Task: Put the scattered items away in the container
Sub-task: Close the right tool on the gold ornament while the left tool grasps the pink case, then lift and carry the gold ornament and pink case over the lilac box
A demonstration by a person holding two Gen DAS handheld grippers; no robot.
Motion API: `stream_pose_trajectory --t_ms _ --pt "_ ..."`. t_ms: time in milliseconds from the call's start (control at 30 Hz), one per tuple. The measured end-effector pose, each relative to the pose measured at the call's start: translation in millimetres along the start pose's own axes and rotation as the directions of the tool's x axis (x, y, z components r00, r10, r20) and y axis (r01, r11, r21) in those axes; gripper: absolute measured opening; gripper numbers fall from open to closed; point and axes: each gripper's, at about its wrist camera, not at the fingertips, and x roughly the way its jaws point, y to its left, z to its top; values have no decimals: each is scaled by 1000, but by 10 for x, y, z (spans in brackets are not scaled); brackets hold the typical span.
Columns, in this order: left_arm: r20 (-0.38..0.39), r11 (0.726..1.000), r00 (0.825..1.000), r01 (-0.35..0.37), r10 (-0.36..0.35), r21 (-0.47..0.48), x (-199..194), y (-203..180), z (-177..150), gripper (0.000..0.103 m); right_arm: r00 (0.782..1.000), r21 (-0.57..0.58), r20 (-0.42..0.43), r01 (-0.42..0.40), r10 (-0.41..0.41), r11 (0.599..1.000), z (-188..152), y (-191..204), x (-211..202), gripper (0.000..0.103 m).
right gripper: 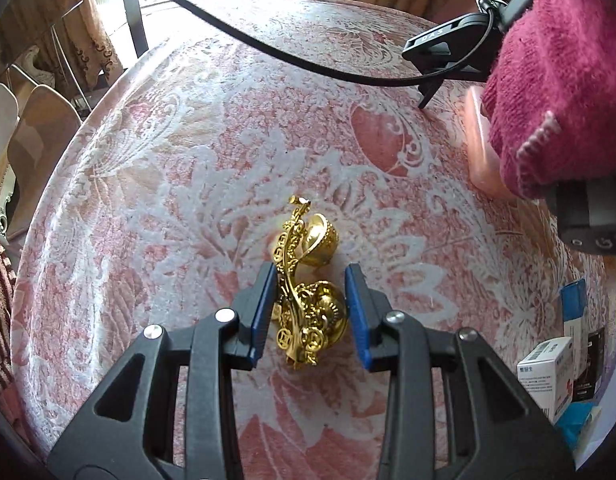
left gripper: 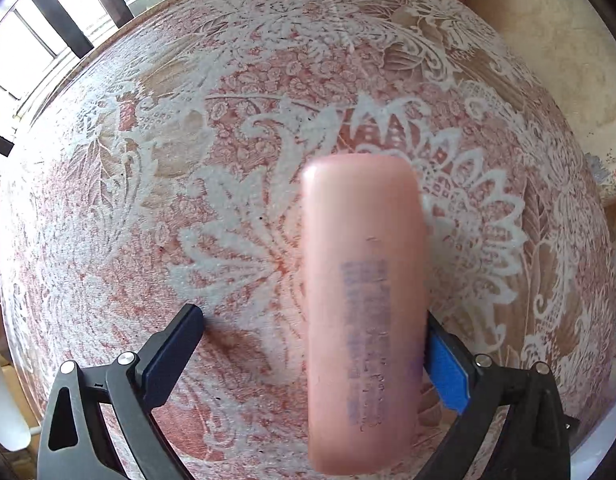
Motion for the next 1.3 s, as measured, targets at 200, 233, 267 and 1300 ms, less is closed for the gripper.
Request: stream_pose_trajectory --t_ms 200,233,267,1300 --pt "6 999 1000 -8 8 33 -6 70 -34 99 1000 -11 4 -1 1 1000 8 95 7 38" --pt "9 999 1000 -4 4 45 -16 71 -33 97 1000 -9 4 -2 2 1000 9 102 9 38" --pt "12 998 1000 0 -1 57 -26 72 -32 92 1000 -7 4 -2 2 1000 6 111 9 38" --pt "46 861 973 178 -227 477 -272 893 -644 49 990 217 -93 121 -103 969 -297 417 -232 38"
